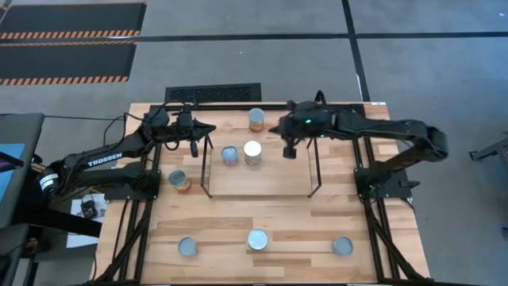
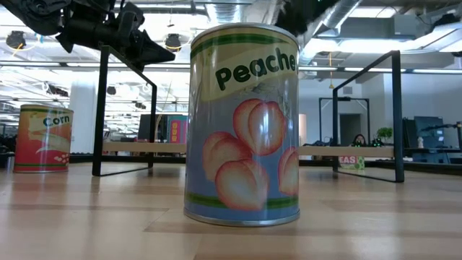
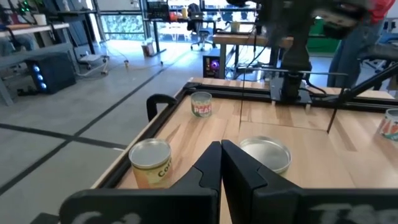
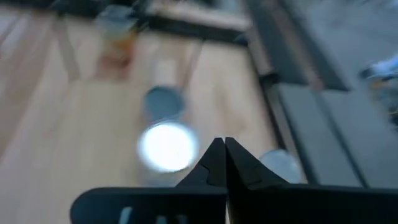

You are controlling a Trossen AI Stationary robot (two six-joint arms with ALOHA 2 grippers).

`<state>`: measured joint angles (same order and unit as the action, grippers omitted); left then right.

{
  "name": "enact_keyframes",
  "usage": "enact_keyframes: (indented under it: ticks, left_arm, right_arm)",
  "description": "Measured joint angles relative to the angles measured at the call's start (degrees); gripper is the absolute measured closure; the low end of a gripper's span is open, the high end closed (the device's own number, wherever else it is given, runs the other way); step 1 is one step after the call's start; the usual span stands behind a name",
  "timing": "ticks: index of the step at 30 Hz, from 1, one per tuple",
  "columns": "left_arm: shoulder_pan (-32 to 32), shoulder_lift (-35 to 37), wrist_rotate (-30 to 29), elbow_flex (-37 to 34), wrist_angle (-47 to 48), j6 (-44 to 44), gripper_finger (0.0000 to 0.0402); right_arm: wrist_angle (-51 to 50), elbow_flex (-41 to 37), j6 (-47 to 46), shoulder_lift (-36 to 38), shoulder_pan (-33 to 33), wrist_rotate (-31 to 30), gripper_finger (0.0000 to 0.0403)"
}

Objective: Pick and place cans onto a shelf
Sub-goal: Put the top canned corn on the shelf

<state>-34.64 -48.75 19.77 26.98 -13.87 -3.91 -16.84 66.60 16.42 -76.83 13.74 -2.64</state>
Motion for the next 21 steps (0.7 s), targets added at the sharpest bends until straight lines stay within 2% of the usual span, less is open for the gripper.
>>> enact_keyframes:
  ticks: [4,9,15,21]
  left_arm:
    - [0.0,0.0,-0.1,0.0,0.2,1.2,0.0401]
    - [0.0,0.0,-0.8,0.0,0.5,2.0,0.0401]
    - [0.0,0.0,-1.0,0.0,0.5,3.0,0.0401]
    - [0.0,0.0,-1.1,0.0,0.5,2.9,0.0401]
  right_arm:
    - [13.8,-8.7,-2.4,3.0,5.8,3.4,0.0398]
    - [19.0,-9.4,-4.0,-2.2,12.6,10.0,0.0399]
    - [13.6,-3.0,0.4,-12.3,16.6,17.0,0.0391]
    - [6.6,3.8,4.9,-20.2,16.7,17.5,0.0345]
